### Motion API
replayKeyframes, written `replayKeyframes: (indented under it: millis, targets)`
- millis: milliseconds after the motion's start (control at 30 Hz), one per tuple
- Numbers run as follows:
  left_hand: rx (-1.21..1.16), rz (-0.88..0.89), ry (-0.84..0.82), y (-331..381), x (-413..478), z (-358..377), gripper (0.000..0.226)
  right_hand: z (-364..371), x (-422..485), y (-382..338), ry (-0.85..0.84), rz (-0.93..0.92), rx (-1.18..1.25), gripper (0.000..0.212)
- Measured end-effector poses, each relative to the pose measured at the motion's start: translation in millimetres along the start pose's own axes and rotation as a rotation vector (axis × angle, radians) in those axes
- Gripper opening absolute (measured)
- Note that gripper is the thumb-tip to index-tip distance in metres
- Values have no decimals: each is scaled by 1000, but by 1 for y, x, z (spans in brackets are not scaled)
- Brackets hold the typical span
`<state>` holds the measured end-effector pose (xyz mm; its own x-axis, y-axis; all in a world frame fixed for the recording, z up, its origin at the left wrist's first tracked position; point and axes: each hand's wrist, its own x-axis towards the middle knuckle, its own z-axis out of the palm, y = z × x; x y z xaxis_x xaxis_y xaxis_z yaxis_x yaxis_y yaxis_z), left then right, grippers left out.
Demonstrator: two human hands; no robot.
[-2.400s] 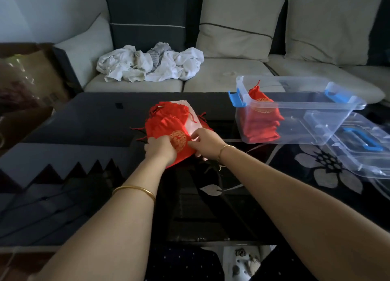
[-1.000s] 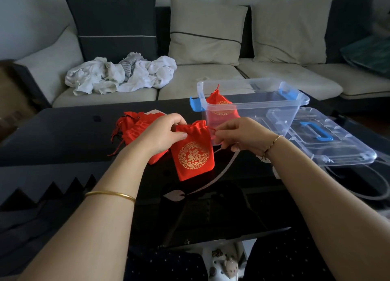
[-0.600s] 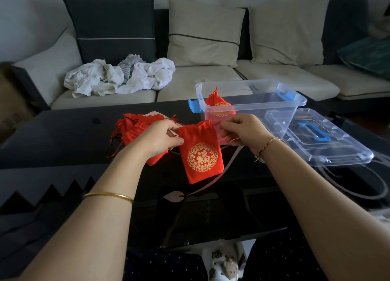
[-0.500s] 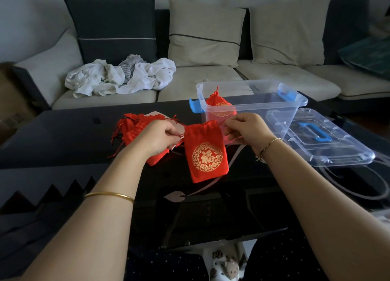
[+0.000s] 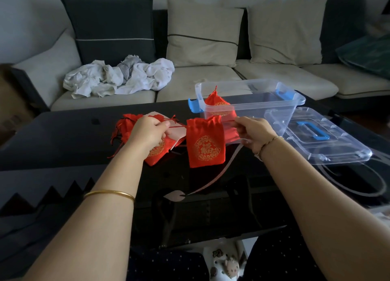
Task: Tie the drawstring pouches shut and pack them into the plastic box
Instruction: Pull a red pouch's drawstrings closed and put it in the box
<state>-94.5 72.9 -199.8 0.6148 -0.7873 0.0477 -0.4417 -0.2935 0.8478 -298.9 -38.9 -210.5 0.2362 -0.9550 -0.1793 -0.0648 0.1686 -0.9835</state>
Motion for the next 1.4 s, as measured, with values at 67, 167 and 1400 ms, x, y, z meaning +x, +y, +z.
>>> replayKeyframes:
  millis: [67,167,1400]
  targets:
    - [-288,-251,15,1,4,-3,29,-3,2,-1,3,194,165,32]
    - [-825,-640,-49,0,5,-10,34,-9,4,0,98,388,377,34]
    - [-554,92,-383,60,-29,20,15,38,-30,-27,-255,-301,-166,30]
